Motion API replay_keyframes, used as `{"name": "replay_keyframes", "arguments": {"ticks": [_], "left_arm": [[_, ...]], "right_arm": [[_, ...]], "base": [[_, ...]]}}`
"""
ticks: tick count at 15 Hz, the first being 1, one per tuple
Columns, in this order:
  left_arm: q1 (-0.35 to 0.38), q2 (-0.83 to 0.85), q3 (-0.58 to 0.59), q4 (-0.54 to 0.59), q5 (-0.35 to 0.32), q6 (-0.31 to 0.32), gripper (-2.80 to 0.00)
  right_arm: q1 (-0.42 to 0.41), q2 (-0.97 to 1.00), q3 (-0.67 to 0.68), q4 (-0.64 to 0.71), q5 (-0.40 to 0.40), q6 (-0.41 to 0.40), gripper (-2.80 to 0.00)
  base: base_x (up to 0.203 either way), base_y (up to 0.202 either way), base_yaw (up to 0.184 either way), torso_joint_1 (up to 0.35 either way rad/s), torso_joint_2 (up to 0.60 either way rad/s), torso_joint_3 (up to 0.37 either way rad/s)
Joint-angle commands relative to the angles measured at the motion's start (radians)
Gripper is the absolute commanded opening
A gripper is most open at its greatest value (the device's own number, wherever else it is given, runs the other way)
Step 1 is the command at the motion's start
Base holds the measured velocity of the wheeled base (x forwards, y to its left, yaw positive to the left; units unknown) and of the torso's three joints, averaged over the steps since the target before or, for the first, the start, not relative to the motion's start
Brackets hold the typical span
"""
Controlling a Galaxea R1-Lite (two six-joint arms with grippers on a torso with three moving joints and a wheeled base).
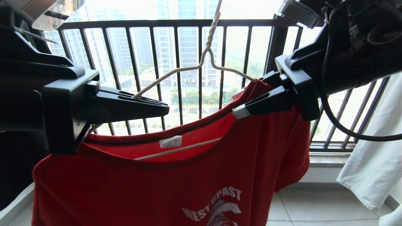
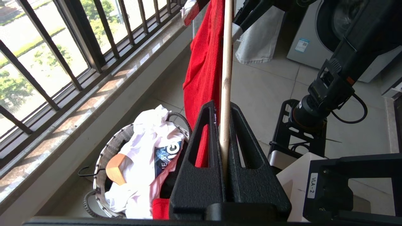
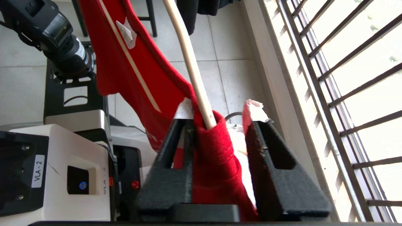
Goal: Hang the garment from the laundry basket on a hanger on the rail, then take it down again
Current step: Hang the clothes rack on the clothesline
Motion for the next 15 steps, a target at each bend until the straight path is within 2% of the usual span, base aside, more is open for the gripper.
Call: {"name": "replay_keyframes", "arguments": {"ticks": [1, 9, 10, 15], "left_arm": [[0.001, 0.009, 0.000, -0.009, -0.002, -0.002, -2.80], [0.003, 0.023, 0.000, -0.030, -0.002, -0.002, -2.80], [0.003, 0.024, 0.000, -0.030, -0.002, 0.001, 0.00], [0.004, 0.032, -0.001, -0.035, 0.001, 0.004, 0.00]], "right_arm": [[0.001, -0.005, 0.000, 0.006, 0.005, -0.002, -2.80], [0.001, -0.024, 0.008, 0.008, 0.005, -0.002, -2.80], [0.001, -0.030, 0.009, 0.008, 0.005, -0.002, -2.80], [-0.001, -0.033, 0.009, 0.008, 0.005, -0.002, -2.80]], "base": [[0.000, 0.000, 0.000, 0.000, 0.00, 0.000], [0.000, 0.000, 0.000, 0.000, 0.00, 0.000], [0.000, 0.000, 0.000, 0.000, 0.00, 0.000], [0.000, 0.000, 0.000, 0.000, 0.00, 0.000]]}}
